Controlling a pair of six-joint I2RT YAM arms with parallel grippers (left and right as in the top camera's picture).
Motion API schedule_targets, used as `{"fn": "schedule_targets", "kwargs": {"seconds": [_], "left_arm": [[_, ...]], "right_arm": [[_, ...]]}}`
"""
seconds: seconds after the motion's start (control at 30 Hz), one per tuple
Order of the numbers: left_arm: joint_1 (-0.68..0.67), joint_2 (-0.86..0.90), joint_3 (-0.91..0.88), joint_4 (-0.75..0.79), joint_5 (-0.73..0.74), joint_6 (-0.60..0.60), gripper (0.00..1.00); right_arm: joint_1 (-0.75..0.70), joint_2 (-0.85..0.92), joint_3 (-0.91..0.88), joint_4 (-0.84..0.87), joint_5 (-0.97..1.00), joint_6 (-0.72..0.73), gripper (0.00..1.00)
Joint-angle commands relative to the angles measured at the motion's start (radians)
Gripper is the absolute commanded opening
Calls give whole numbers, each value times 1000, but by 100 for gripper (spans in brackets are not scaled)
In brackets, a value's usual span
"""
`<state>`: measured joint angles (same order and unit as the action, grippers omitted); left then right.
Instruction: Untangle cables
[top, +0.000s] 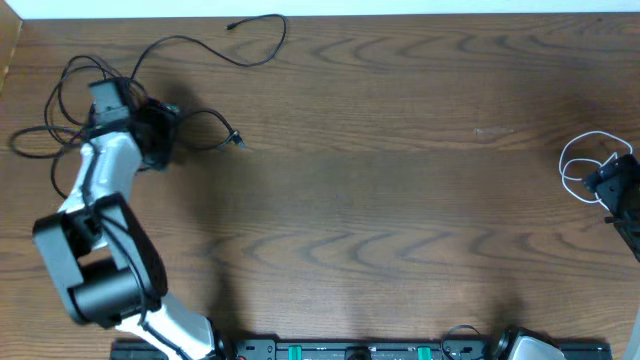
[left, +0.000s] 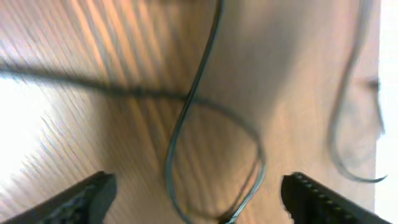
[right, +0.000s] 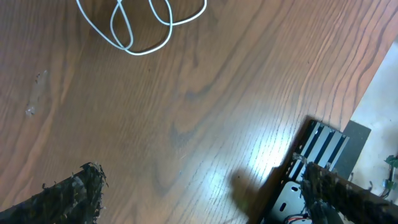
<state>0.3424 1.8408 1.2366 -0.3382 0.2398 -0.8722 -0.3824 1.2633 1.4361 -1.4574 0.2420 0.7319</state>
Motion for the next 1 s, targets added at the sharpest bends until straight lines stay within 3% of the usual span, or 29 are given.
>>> {"fn": "schedule_targets", "kwargs": {"seconds": [0.0,0.1,0.27,0.3,0.33,0.37,0.4,0.43,0.53,0.67,0.83,0.97], "left_arm": [[32,-83,32,2,-21,81,91],[42,-105,32,45,-58,139,91],[38,-108,32,147,-141,353,88],[38,-106,32,151,-208,375,78],[38,-103,32,154,-265,396,56],[38,-98,32,162,-330,423,43],[38,-93,32,170,-383,447,13],[39,-85,32,184,-441,483,8],[39,-54,32,246,-529,616,8],[39,-16,71,257,-530,819,8],[41,30,251,119,-518,823,7],[41,89,423,-28,-365,815,7]], "right_arm": [[-5,-2,1,-1,10,15,99],[-5,-2,1,-1,10,15,99],[-5,-2,1,-1,10,15,99],[-5,-2,1,-1,10,15,99],[-5,-2,1,-1,10,15,99],[-5,-2,1,-1,10,15,99],[-5,-2,1,-1,10,15,99],[-5,-2,1,-1,10,15,99],[-5,-2,1,-1,10,15,99],[-5,-2,1,-1,10,15,99],[-5,-2,1,-1,10,15,99],[-5,-2,1,-1,10,15,99]]}}
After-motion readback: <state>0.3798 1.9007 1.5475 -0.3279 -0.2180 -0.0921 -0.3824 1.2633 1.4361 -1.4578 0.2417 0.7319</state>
